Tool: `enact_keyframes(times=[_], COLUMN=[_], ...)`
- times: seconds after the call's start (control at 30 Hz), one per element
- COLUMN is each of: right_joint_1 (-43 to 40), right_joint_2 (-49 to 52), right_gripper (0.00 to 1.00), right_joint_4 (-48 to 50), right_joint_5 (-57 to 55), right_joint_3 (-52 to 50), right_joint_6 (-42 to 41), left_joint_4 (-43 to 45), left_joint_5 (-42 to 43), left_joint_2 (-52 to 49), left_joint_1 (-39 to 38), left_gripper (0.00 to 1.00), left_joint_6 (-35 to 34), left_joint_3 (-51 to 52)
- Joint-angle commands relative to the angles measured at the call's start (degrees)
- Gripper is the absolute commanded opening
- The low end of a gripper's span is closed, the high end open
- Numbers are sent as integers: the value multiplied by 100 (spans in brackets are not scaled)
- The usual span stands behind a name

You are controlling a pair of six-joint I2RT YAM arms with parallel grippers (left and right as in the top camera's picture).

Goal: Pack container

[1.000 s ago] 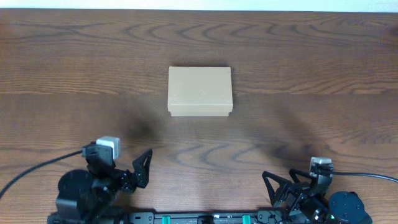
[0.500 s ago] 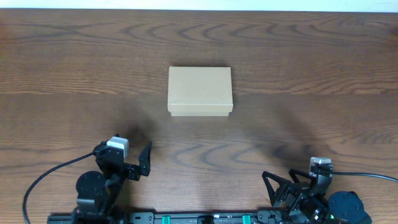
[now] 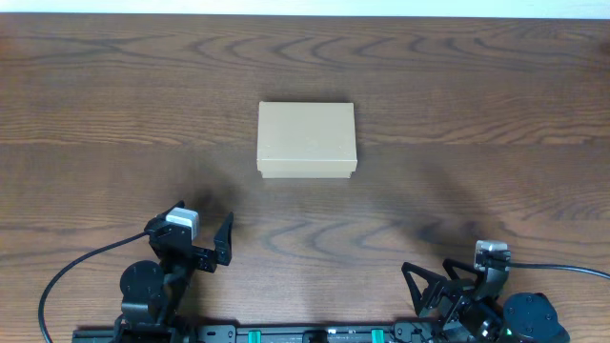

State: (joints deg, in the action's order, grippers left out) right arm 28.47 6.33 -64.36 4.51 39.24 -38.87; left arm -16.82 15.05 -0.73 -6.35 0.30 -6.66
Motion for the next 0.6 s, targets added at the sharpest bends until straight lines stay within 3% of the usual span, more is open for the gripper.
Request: enact_keyframes(times=[0.0, 0.57], right_joint_1=[44, 44], right_joint_2=[-22, -22], right_gripper=[99, 99], right_joint_4=[0, -39], right_joint_5=[22, -155], right_joint_3=[-11, -11], right_joint_6=[-72, 7], left_joint_4=[-2, -2], left_joint_5=[42, 42], left_joint_2=[48, 48], left_joint_1=[44, 44], left_gripper=[95, 95], left_joint_6=[103, 103], left_joint_3=[140, 140])
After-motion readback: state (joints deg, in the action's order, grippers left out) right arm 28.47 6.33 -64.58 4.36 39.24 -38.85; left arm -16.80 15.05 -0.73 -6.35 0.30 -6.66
